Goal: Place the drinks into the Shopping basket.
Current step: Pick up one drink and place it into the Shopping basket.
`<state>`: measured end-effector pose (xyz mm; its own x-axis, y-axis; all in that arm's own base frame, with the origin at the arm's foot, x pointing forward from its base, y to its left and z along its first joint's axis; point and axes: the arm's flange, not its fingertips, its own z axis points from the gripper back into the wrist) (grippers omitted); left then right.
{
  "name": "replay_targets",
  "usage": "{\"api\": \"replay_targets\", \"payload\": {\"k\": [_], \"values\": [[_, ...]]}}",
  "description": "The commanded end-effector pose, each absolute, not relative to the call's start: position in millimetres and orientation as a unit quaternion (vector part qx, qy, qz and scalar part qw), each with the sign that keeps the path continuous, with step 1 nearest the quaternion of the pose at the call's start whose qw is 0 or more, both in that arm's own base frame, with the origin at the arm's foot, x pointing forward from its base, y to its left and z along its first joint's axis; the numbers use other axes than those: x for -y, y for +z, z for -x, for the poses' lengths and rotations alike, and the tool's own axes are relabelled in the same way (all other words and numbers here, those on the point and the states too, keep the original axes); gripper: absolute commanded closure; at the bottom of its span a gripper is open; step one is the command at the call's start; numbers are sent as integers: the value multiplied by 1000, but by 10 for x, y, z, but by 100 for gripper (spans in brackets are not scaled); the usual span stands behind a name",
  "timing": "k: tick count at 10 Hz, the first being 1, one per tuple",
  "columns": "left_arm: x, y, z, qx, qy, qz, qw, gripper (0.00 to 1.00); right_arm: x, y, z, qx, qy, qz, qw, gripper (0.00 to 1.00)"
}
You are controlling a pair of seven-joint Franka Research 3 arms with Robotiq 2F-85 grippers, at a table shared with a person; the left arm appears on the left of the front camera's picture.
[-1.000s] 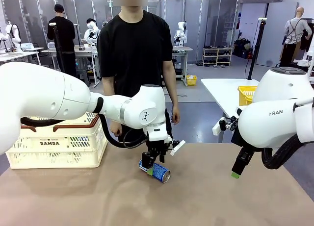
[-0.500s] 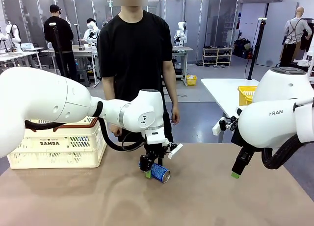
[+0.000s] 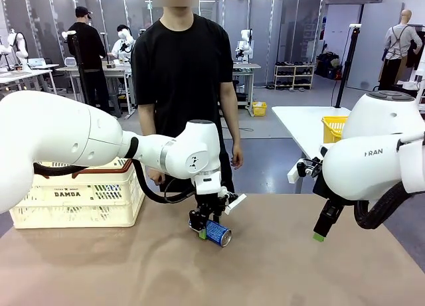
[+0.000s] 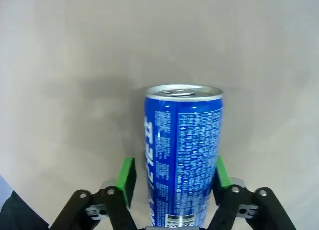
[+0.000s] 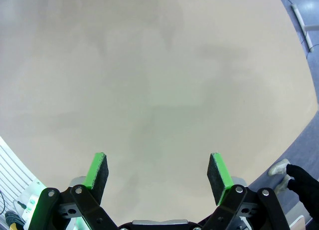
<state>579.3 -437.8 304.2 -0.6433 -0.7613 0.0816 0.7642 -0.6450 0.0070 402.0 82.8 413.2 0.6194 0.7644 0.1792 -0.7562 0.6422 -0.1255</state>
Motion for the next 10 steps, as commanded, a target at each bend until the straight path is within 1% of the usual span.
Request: {"api": "replay_targets", "payload": {"k": [1, 6, 7, 9, 10], "values": [[4365, 3041, -5772, 25, -912, 50, 407, 47, -832, 4128, -4014, 113, 418, 23, 901, 0], [4384, 3115, -5741, 15, -910, 54, 411, 95, -832, 4128, -4014, 113, 418, 23, 901, 0], [4393, 3162, -5727, 13, -910, 61, 409, 100, -832, 4128, -4014, 113, 418, 23, 901, 0], [4425, 3429, -5675, 12, -910, 63, 410, 100, -832, 4128, -4014, 113, 418, 23, 901, 0], [4432, 3655, -5627, 12, -906, 58, 418, 100, -832, 4128, -4014, 113, 418, 23, 901, 0]]}}
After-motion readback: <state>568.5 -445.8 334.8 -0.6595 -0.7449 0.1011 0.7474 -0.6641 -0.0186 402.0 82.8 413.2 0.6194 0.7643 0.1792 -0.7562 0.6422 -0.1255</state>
